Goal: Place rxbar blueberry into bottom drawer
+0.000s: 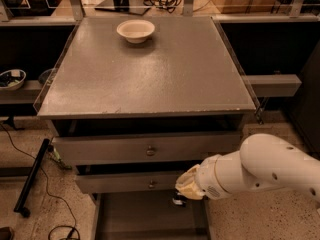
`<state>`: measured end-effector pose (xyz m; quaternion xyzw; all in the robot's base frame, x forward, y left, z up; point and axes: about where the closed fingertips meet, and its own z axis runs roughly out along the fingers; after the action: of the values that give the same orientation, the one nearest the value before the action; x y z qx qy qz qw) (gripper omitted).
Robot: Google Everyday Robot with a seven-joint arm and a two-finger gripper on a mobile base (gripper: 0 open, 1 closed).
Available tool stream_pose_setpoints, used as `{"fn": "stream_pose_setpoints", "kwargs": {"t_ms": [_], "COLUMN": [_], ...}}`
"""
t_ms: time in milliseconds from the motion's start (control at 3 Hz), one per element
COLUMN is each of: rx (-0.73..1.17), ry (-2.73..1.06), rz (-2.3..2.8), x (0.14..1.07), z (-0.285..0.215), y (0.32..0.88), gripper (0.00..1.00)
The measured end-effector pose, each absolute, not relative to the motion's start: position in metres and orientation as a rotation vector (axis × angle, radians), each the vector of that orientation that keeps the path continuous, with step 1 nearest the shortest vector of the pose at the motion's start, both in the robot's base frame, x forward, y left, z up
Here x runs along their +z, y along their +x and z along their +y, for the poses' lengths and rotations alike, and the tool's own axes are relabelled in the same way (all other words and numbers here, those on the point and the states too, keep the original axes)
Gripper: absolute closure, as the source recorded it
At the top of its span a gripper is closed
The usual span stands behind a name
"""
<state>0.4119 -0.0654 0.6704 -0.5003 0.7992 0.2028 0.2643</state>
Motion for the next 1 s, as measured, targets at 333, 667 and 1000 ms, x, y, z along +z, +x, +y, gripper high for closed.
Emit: {"fn": "stream_pose_setpoints", "kwargs": {"t_ms": [333, 667, 1000], "rx": [0.597, 0.688, 0.688], "ry": [-1.324, -1.281, -1.280], "rz": [2.180, 2.200, 2.200], "x": [0.650, 0.594, 0.594], "z": [-0.059, -0.039, -0.039], "y": [0.409, 0.417, 0.417], "gripper": [1.00, 1.00, 1.00]}}
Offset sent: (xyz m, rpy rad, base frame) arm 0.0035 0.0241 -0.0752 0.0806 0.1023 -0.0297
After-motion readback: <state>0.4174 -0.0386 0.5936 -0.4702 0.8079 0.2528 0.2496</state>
